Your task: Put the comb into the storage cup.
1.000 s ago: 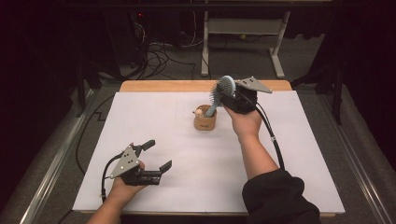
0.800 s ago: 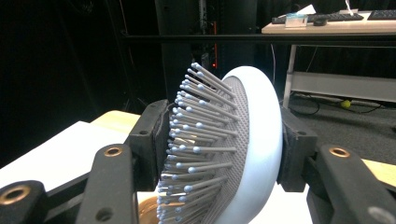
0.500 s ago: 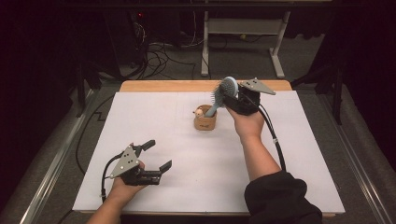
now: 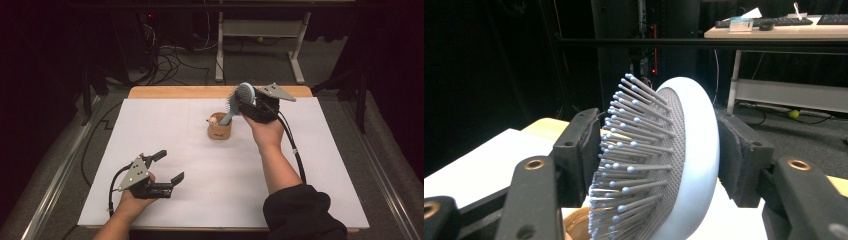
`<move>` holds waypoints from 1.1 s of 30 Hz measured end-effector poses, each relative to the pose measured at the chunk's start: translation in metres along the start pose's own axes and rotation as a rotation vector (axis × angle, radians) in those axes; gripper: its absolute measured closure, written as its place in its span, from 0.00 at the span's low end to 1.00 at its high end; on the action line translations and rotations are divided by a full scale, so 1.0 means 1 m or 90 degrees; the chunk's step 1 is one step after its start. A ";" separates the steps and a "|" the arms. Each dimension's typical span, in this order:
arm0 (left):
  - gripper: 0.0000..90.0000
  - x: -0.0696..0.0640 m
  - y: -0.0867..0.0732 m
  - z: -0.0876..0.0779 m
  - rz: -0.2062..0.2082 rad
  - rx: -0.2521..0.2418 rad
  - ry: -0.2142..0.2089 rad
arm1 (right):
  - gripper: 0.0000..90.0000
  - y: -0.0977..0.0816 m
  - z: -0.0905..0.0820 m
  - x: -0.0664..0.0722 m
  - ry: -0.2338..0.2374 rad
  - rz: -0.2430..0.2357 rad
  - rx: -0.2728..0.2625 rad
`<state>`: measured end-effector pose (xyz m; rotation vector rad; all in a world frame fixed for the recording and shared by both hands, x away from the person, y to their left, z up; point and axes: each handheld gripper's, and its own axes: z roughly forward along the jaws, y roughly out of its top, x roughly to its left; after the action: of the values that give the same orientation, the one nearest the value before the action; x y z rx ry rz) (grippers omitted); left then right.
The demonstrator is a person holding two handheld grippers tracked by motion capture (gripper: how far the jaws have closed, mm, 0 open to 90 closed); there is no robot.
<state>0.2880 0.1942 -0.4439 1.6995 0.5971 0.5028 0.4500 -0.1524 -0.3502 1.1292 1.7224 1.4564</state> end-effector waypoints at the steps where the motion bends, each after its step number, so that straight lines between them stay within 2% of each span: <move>1: 0.11 0.000 0.000 0.000 0.000 0.000 0.000 | 0.44 0.000 0.000 0.000 0.000 0.001 0.001; 14: 0.11 0.000 0.000 0.001 0.000 0.000 -0.002 | 0.34 -0.002 0.003 0.000 0.017 0.003 0.014; 22: 0.11 0.000 0.000 0.001 0.001 -0.001 -0.002 | 0.40 -0.003 -0.001 0.005 0.012 -0.013 0.021; 33: 0.11 -0.001 0.000 0.001 0.004 0.002 -0.004 | 0.28 -0.002 -0.007 0.001 0.019 -0.008 0.022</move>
<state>0.2877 0.1923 -0.4442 1.7056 0.5885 0.5011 0.4433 -0.1545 -0.3509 1.1173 1.7784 1.4478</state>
